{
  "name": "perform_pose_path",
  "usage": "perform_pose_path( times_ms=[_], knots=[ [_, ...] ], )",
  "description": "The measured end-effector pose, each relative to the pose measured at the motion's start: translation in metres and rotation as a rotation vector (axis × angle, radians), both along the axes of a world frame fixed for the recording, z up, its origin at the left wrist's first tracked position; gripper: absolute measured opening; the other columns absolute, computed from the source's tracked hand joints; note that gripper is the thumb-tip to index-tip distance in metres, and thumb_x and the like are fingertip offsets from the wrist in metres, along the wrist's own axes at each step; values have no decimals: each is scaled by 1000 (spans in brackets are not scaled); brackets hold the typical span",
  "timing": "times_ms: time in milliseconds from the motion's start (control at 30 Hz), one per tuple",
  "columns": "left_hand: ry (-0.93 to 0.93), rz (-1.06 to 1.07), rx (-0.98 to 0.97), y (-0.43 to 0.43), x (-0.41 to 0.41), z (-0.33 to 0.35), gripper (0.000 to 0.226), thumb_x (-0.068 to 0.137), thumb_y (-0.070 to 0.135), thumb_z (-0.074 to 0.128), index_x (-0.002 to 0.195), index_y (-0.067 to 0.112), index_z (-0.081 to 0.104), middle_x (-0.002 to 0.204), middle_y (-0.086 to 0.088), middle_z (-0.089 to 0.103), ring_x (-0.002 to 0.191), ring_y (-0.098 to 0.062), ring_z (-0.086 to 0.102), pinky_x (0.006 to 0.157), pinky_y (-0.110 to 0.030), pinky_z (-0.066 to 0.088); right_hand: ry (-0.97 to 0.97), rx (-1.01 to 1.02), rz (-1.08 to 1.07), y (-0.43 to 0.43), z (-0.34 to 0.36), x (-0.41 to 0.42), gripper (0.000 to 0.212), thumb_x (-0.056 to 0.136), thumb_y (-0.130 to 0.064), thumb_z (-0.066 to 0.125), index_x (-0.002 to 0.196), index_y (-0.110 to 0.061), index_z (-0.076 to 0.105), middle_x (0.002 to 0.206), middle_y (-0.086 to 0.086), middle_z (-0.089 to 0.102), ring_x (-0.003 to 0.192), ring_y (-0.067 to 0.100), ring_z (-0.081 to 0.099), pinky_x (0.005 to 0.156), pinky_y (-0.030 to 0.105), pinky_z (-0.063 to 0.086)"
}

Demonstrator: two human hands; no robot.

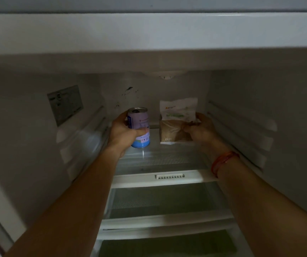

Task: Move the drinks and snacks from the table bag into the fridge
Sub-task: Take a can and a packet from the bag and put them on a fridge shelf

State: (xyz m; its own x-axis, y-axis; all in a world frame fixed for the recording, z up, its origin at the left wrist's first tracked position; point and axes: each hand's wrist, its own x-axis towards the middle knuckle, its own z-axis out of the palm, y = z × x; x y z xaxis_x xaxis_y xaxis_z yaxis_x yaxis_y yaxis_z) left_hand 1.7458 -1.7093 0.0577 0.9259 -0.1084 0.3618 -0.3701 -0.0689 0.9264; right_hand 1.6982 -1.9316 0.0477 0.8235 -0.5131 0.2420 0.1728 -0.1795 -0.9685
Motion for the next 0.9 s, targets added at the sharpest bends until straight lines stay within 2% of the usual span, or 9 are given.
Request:
perform_pose_path(
  times_ms=[67,200,300,400,567,633,733,833,900],
  knots=[
    [-2,-10,7,2,0,0,49,66,-3,84,103,21,63,90,8,69,81,-6,67,67,-18,52,9,-14,14,-2,-1,2,41,77,2,79,107,-20,64,109,5,71,103,28,70,87,44,60],
    [1,-14,23,6,0,0,49,67,-4,84,104,21,63,91,9,68,82,-7,67,66,-17,51,32,-65,29,-3,-3,5,37,78,4,77,110,-13,69,106,5,73,93,23,72,77,36,62],
    [-10,-15,32,8,-2,1,49,68,-5,83,105,19,62,90,10,67,80,-2,65,62,-11,50,42,-61,19,0,-4,5,34,70,-7,80,95,-27,69,100,2,75,95,28,73,85,50,61],
    [-16,-23,50,9,-6,2,50,68,-4,83,107,18,61,90,10,66,80,-1,64,61,-9,49,57,-91,27,-1,-3,3,40,65,-13,81,103,-20,71,99,1,77,94,26,74,86,52,60],
    [-36,-28,74,14,-19,6,46,73,0,81,107,22,58,93,10,64,81,2,60,68,-15,49,112,-111,6,-23,-26,25,106,41,-50,90,137,-20,56,122,-2,71,109,21,70,93,44,59],
    [-81,-7,106,16,-26,7,43,76,4,80,110,20,58,97,7,64,82,3,59,72,-17,48,118,-151,-17,-7,-15,2,106,53,-45,91,146,-20,47,134,-4,63,120,21,64,99,42,55],
    [-181,49,232,23,-38,7,36,80,18,78,109,26,58,100,6,63,86,-4,60,74,-19,46,142,-241,-91,24,2,-43,88,82,-31,79,155,-18,32,145,1,51,132,21,51,108,35,45],
    [-306,102,356,32,-54,5,34,80,29,74,112,25,61,107,5,66,94,-12,61,79,-24,48,114,-311,-94,37,4,-74,79,91,-33,73,156,-18,31,154,5,45,140,23,44,107,28,38],
    [-361,157,461,37,-68,4,43,80,36,72,119,22,60,114,-2,65,101,-22,61,84,-31,50,108,-356,-77,47,8,-94,77,92,-34,71,156,-17,32,155,4,45,141,22,44,103,25,36]
  ],
)
